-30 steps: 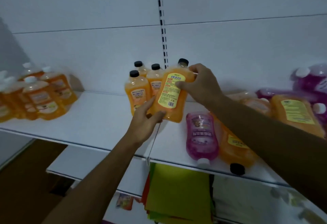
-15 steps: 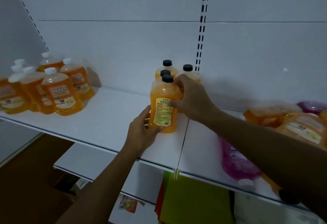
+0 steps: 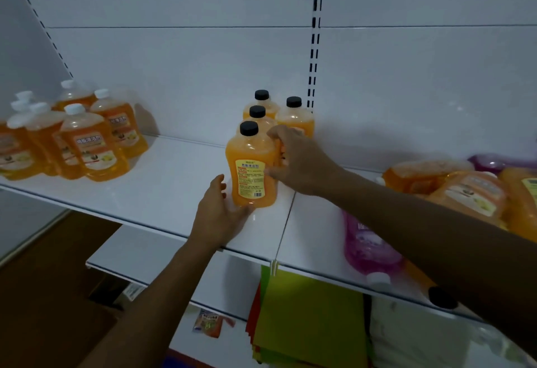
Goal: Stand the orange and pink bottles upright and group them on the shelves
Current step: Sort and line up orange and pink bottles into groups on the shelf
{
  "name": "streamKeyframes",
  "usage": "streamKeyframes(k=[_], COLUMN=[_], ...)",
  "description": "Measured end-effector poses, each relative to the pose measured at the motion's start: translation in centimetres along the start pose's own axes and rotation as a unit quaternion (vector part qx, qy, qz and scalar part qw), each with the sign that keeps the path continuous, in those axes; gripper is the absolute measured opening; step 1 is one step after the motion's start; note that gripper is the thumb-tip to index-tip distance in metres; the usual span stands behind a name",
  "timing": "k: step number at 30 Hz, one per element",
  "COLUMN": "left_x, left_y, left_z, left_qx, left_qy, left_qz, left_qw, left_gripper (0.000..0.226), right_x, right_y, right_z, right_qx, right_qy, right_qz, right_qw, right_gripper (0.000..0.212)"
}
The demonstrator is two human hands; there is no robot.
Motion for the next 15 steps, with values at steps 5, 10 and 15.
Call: streamKeyframes(k=[5,10,15], left_x=[0.4,2.7,7.8], left_y=[-3.5,-7.0,-9.4], left_z=[1.1,3.8,7.0], left_qx=[0.031,0.089,0.085], left_qy=[0.044,0.065,0.072], left_qz=[0.034,0.035,-0.031], left_qw=[0.998,0.993,0.993], left_gripper=[0.078,0.062,0.064], right_x=[-1.3,-3.4,-5.3], right_y=[-2.8,-6.8,-10.5], right_z=[2.9,6.0,6.9], right_qx=[0.025,0.034,0.014], right_qy=[-0.01,-0.078,-0.147], right_qz=[-0.031,-0.074,-0.106], right_qw=[0.999,0.994,0.983], right_gripper=[0.057,0.053,0.049])
Point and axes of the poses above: each hand's wrist, its own y-axis towards the middle knuckle, its own x-axis out of the palm, z = x × y, the point moved 9 cm from there along y, towards the middle knuckle, and after that the axes turned 13 degrees about -y, right-handed, at the moved point
